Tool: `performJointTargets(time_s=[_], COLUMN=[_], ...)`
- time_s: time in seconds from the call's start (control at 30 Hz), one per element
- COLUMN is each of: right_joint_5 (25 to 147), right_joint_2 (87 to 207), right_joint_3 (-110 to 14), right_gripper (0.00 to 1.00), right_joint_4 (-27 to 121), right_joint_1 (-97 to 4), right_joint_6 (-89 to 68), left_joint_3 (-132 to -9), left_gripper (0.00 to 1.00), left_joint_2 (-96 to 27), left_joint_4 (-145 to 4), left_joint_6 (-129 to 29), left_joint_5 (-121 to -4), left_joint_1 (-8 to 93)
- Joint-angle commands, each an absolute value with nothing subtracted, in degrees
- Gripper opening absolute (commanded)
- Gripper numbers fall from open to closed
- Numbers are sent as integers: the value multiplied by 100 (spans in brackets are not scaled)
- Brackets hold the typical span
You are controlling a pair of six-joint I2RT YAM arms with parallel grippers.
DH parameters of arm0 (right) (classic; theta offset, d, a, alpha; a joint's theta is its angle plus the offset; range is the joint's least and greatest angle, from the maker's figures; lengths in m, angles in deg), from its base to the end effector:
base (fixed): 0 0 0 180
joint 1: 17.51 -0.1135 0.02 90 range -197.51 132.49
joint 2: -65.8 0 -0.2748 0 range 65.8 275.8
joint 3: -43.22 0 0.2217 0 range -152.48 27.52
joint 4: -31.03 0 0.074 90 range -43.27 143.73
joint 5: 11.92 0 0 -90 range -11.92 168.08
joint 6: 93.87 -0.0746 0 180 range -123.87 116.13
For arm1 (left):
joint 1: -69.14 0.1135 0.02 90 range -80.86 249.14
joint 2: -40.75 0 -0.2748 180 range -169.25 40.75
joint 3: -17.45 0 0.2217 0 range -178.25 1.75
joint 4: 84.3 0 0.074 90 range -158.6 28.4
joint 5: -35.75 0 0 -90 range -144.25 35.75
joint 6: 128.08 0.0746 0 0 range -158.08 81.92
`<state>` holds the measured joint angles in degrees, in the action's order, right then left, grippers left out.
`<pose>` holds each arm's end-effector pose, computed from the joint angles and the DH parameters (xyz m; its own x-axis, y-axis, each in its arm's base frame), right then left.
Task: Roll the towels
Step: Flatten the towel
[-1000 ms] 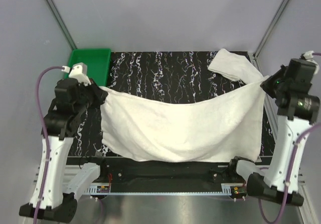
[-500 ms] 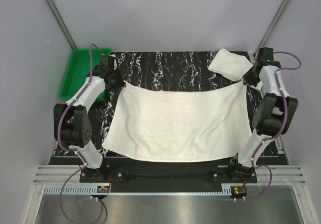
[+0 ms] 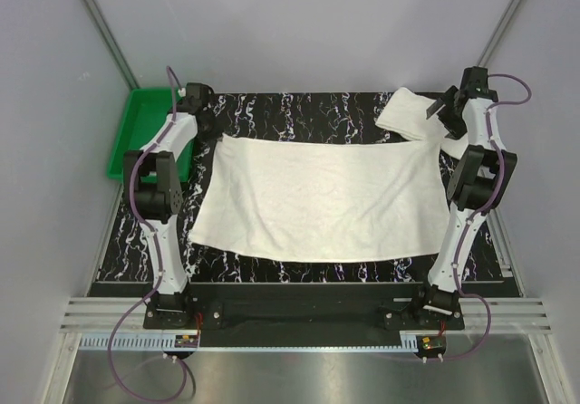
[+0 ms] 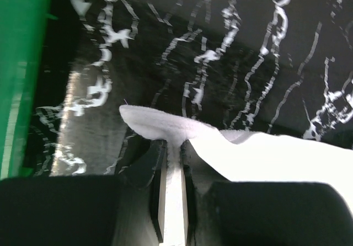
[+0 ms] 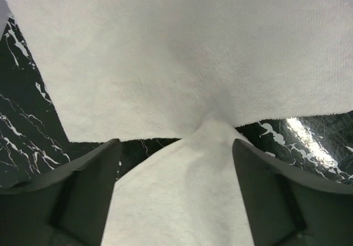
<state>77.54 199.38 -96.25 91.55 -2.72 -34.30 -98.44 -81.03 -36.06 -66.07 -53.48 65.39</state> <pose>0.4987 -0.1324 0.2141 -0.5478 0.6685 -0.5030 0.6240 0.7270 0.2866 0.4714 -0.0299 0.2039 -0.7410 -0.4217 -0.5225 -0.3287 0.9064 -0.2654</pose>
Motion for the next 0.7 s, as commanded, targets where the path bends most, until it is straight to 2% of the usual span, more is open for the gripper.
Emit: performJointTargets(time_s=[0.0, 0.17, 0.2, 0.23, 0.3, 0.37, 0.4, 0.53, 0.67], right_joint_5=[7746, 7501, 7439, 7352, 7333, 7368, 7325, 6861, 6542], right_joint_2=[19887, 18845, 18649, 18465, 17920, 17420, 17252, 16425, 15661], right_joint_3=[-10010, -8791, -8562, -8168, -7797, -7235, -7041, -6058, -5660], right_gripper=[94, 100, 100, 100, 100, 100, 100, 100, 100], right_joint_4=[9577, 9377, 9349, 9332, 9314, 9323, 9331, 9296, 9358], right_joint_1=[-265, -265, -265, -265, -265, -265, -265, -257, -257], right_joint_6=[-3314, -3191, -3164, -3138, -3068, -3006, -2971, -2813, -2759], left_joint_3=[-10144, -9740, -9679, -9626, -9695, -9617, -9529, -8574, -7457], left_gripper=[0, 4, 29, 48, 77, 94, 99, 99, 99], left_joint_2=[-8037, -7747, -7703, -7677, -7694, -7511, -7379, -5977, -4603], left_joint_4=[-3477, -3493, -3520, -3607, -3451, -3423, -3423, -3502, -3441], left_joint_6=[-6682, -6743, -6735, -6657, -6621, -6594, -6603, -6516, -6568], left_joint_5=[-4908, -4749, -4775, -4923, -5109, -5179, -5171, -5022, -4636], left_joint_1=[6676, 6791, 6826, 6852, 6861, 6861, 6861, 6861, 6879])
